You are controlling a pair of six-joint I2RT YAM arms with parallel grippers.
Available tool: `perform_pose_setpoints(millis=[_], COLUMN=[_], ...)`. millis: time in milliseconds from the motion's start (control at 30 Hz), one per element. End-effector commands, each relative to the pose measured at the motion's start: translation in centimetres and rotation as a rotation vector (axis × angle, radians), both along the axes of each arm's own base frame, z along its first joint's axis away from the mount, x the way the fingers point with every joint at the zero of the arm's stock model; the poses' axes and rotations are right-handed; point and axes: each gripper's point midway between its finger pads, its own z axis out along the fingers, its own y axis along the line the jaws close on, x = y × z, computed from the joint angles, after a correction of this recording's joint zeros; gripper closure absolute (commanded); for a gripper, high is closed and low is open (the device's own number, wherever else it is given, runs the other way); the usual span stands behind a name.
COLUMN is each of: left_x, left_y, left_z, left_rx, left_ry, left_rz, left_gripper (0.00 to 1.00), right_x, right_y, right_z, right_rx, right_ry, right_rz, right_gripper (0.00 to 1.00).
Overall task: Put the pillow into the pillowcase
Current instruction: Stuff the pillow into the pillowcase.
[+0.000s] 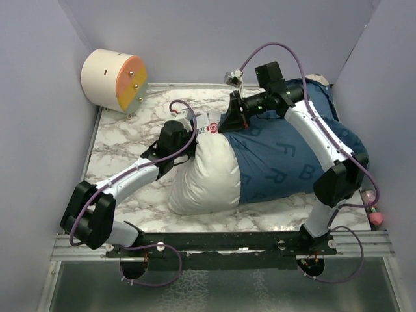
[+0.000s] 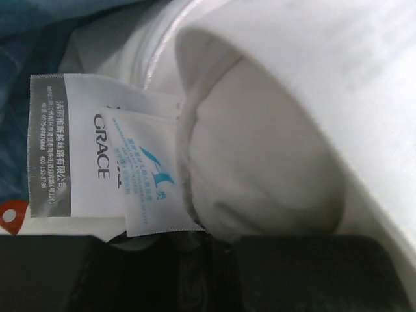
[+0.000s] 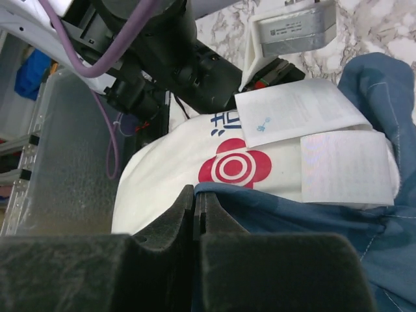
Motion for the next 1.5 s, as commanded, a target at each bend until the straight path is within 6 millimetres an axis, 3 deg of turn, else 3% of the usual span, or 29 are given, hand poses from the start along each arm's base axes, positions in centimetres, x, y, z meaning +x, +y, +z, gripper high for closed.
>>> perform_pose_setpoints(millis=[0,133,200,267,367,467,633,700,800,900,1033,1100,1200,1300,1400,1467], left_x=[-1.1,-1.7,-2.4,-3.5,-5.5,-7.6,-12.3,-13.3,-13.3,-12.7,-11.3,-9.4,-4.8,-0.7,1.2,1.7], left_y=[-2.0,2.7,5.3,7.6,10.5,11.3,7.1,5.4,3.2,0.6,-3.5,-4.5,-3.9,-4.9,-9.8,-12.3], left_z=[0.1,-1.3,-0.7,0.4,2.9,6.9,14.6,15.8,15.9,13.9,8.6,4.9,-0.3,-0.5,1.4,0.0], left_rx=[0.036,0.182,0.243,0.3,0.346,0.287,-0.048,-0.145,-0.204,-0.184,-0.041,0.05,0.221,0.127,-0.051,-0.113], left_ry=[-0.061,-0.077,-0.103,-0.132,-0.18,-0.266,-0.477,-0.475,-0.436,-0.378,-0.311,-0.264,-0.244,-0.316,-0.347,-0.296], left_rz=[-0.052,0.068,0.126,0.162,0.202,0.182,-0.074,-0.163,-0.254,-0.303,-0.318,-0.29,-0.139,0.015,-0.037,-0.08], left_gripper=[0.74,0.39,0.27,0.2,0.19,0.19,0.2,0.21,0.28,0.43,0.47,0.54,0.82,0.98,1.0,1.0], right_x=[-4.5,0.2,1.0,0.6,-0.2,-0.5,-1.3,-1.4,-1.7,-1.9,-1.8,-1.6,-2.0,-3.4,-4.8,-4.8], right_y=[0.3,-4.1,-5.5,-5.9,-5.8,-5.7,-5.7,-5.7,-5.6,-5.4,-4.9,-4.5,-3.7,-2.0,-0.4,-0.7], right_z=[3.7,-1.9,-3.4,-4.3,-4.3,-3.8,-3.1,-3.0,-2.5,-1.7,0.2,2.0,4.6,6.5,6.7,6.1], right_rx=[0.175,0.023,-0.003,-0.005,0.023,0.039,0.063,0.066,0.081,0.104,0.141,0.172,0.221,0.256,0.26,0.257], right_ry=[-0.065,-0.095,-0.107,-0.093,-0.076,-0.08,-0.075,-0.076,-0.068,-0.052,-0.033,-0.028,-0.018,-0.02,0.003,0.031], right_rz=[0.15,-0.115,-0.159,-0.156,-0.118,-0.108,-0.09,-0.09,-0.074,-0.05,-0.01,0.021,0.088,0.173,0.224,0.218], right_gripper=[0.99,0.99,0.99,0.99,0.99,0.99,0.99,0.99,0.99,0.99,0.99,0.99,0.99,0.99,0.99,0.99])
